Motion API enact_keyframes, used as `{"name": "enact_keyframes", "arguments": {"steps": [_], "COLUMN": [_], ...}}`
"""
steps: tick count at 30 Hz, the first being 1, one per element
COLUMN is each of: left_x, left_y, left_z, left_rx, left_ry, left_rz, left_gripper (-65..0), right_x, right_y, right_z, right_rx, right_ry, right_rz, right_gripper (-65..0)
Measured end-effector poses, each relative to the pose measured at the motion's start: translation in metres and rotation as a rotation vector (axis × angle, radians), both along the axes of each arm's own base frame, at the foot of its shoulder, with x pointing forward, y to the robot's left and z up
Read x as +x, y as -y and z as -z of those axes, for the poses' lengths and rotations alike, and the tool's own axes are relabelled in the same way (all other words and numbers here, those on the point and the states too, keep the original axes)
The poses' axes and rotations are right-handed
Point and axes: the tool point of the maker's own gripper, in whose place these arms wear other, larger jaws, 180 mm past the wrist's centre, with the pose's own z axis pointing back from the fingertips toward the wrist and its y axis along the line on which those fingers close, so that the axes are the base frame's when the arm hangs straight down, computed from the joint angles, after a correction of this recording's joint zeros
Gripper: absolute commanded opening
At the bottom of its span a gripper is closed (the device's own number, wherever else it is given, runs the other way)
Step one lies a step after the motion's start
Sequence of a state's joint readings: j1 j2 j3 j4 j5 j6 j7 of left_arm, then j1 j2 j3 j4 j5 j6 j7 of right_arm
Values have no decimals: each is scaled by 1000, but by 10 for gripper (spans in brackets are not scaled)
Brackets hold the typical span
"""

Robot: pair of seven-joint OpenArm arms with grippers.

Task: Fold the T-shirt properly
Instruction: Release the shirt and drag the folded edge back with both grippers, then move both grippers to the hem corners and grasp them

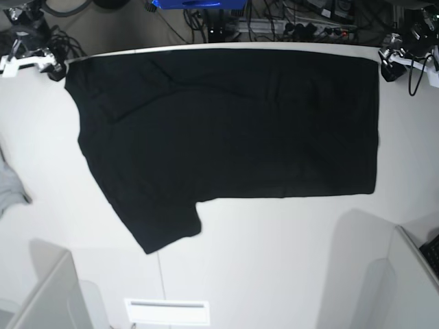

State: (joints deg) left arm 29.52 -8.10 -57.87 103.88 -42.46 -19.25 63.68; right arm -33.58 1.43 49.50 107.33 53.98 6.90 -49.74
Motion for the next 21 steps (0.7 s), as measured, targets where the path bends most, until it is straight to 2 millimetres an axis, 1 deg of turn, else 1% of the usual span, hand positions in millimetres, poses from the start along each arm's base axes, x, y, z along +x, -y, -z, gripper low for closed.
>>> {"name": "enact_keyframes", "arguments": {"steps": [2,4,5,6,8,9,11,12,14,16,18,20,21], "left_x": [0,11,19,33,60,70,88,96,119,140,155,165,170], "left_y": [-9,-23,-30,-38,-52,-55,-50,-46,-35,-25,-18,-14,-12], "left_z": [-7,-18,-25,-37,-64,-72,-77,-76,-74,-74,-73,-74,-77], "left_rx": [19,41,59,87,145,154,148,160,191,239,281,310,315], "left_ry": [18,60,80,114,201,232,260,244,222,196,174,159,169], "left_rz": [-27,-59,-59,-46,-34,-31,-11,16,91,152,189,209,212], "left_gripper": [-127,-127,-130,-140,-171,-189,-222,-235,-260,-278,-293,-298,-298], "right_x": [10,33,44,54,74,86,106,114,129,143,167,189,199], "right_y": [8,21,24,27,18,11,1,-2,-10,-24,-35,-36,-37], "right_z": [-6,-22,-26,-27,-21,-18,-17,-19,-26,-29,-41,-50,-51], "right_rx": [-22,-68,-81,-91,-66,-50,-35,-39,-43,-25,-19,-109,-147], "right_ry": [11,65,89,95,91,101,110,122,152,168,221,226,217], "right_rz": [-20,-48,-57,-73,-141,-174,-225,-243,-270,-308,-337,-371,-391], "right_gripper": [-395,-395,-393,-393,-395,-398,-399,-399,-399,-399,-395,-390,-384]}}
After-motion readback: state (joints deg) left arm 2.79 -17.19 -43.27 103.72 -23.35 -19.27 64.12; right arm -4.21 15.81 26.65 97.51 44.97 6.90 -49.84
